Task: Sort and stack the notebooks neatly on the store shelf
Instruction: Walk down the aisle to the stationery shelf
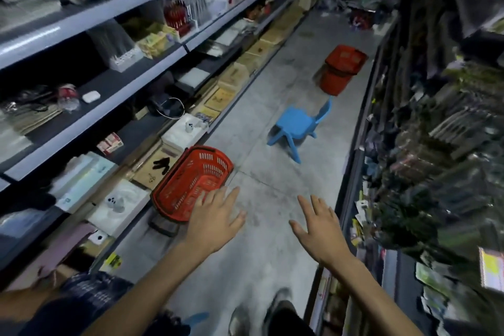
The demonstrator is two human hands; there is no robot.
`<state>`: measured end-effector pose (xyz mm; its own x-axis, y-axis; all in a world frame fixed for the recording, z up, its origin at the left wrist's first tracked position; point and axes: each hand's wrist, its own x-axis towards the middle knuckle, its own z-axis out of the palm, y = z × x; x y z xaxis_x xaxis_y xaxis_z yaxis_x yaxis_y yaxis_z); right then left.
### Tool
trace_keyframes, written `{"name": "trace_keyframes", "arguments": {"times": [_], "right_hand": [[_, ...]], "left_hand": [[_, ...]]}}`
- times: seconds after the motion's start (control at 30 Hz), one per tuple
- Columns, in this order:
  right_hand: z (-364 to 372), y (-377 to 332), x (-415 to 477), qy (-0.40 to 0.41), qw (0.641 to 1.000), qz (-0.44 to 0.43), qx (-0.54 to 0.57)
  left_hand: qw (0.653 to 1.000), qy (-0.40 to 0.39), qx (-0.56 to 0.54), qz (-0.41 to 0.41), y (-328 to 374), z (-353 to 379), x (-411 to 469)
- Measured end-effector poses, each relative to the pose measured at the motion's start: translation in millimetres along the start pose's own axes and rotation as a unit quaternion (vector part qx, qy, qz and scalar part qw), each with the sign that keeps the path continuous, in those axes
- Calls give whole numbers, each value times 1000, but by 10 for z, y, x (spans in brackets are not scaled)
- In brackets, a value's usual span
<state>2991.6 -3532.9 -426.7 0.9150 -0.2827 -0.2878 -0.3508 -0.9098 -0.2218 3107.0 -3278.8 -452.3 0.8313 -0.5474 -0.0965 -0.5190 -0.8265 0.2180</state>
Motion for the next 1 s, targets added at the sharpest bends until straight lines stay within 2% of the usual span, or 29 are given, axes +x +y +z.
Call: {"name": "trace_keyframes", "arguments": {"times": [0.27, 0.7, 0.87, 1.0], "right_hand": [[-413, 200, 1836, -15, 996, -86, -10], [-1230, 120, 4439, -84, 963, -248, -68], [-1299, -54, 5528, -106, 950, -282, -78], [-1478, -233, 6438, -113, 946, -289, -90]], "left_hand": [[996, 11, -4, -94, -186, -48, 1313], [959, 17, -40, -281, -460, -115, 2932], [951, -7, -65, -303, -706, 45, 3717], [946, -3, -77, -315, -911, -128, 4566]]}}
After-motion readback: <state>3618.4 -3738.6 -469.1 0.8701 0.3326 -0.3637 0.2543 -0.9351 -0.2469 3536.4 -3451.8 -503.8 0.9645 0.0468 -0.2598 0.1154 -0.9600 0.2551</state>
